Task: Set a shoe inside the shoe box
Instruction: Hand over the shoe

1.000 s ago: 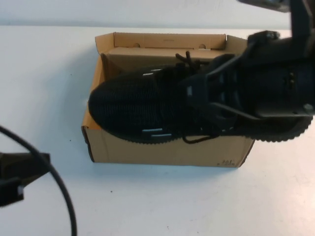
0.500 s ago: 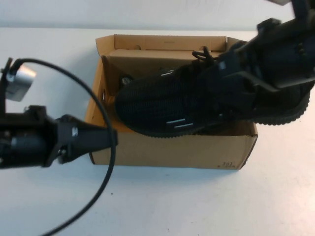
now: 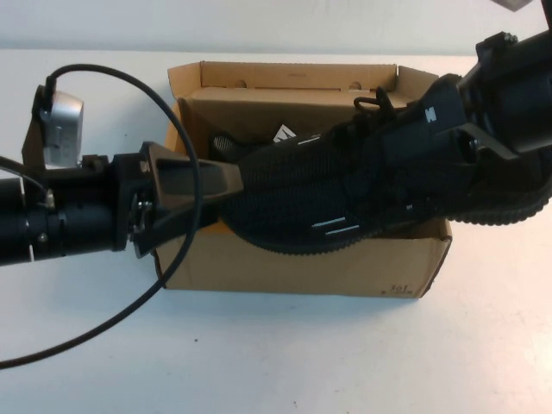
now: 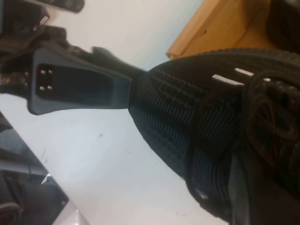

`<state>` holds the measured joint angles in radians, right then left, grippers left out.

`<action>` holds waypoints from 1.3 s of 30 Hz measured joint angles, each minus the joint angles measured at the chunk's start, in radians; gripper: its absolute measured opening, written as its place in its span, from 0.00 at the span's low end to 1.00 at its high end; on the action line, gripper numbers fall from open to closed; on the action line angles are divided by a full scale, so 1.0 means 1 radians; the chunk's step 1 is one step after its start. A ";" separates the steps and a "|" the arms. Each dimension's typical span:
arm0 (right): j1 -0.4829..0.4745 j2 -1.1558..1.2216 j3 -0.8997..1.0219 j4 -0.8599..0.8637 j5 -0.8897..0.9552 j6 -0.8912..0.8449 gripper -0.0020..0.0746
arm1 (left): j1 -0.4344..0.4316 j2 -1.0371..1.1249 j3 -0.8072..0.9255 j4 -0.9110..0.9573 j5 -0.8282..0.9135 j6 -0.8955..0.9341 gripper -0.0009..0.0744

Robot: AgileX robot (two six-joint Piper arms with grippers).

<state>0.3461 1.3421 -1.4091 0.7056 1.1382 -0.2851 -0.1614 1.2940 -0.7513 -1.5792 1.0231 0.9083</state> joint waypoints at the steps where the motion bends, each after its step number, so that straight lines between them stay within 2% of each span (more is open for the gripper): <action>1: 0.000 0.000 0.000 0.005 0.002 0.000 0.02 | 0.000 0.002 0.000 -0.001 0.000 -0.002 0.78; 3: 0.000 0.000 0.000 0.023 0.001 0.000 0.02 | 0.000 0.013 0.000 -0.011 0.002 -0.006 0.87; 5: 0.000 0.000 0.000 0.041 0.001 0.000 0.02 | 0.000 0.022 0.000 -0.039 0.009 0.003 0.90; 12: 0.000 0.012 0.000 0.104 0.002 -0.020 0.02 | 0.000 0.055 -0.002 -0.090 0.121 0.057 0.90; 20: 0.000 0.067 0.000 0.169 0.005 -0.031 0.02 | 0.000 0.061 -0.016 -0.091 0.138 0.064 0.90; 22: 0.000 0.078 0.000 0.189 0.016 -0.047 0.02 | 0.000 0.062 -0.020 -0.091 0.133 0.064 0.86; 28: 0.000 0.089 0.000 0.221 -0.023 -0.054 0.02 | 0.000 0.066 -0.021 -0.089 0.110 0.076 0.51; 35: 0.000 0.091 0.000 0.242 -0.049 -0.063 0.02 | 0.000 0.066 -0.021 -0.091 0.103 0.079 0.41; 38: 0.000 0.091 0.000 0.242 -0.043 -0.087 0.02 | 0.000 0.066 -0.021 -0.091 0.092 0.087 0.26; 39: 0.002 0.093 0.000 0.242 -0.037 -0.092 0.02 | 0.000 0.066 -0.021 -0.091 0.092 0.097 0.25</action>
<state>0.3479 1.4351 -1.4094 0.9475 1.1008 -0.3771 -0.1614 1.3598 -0.7727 -1.6700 1.1148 1.0052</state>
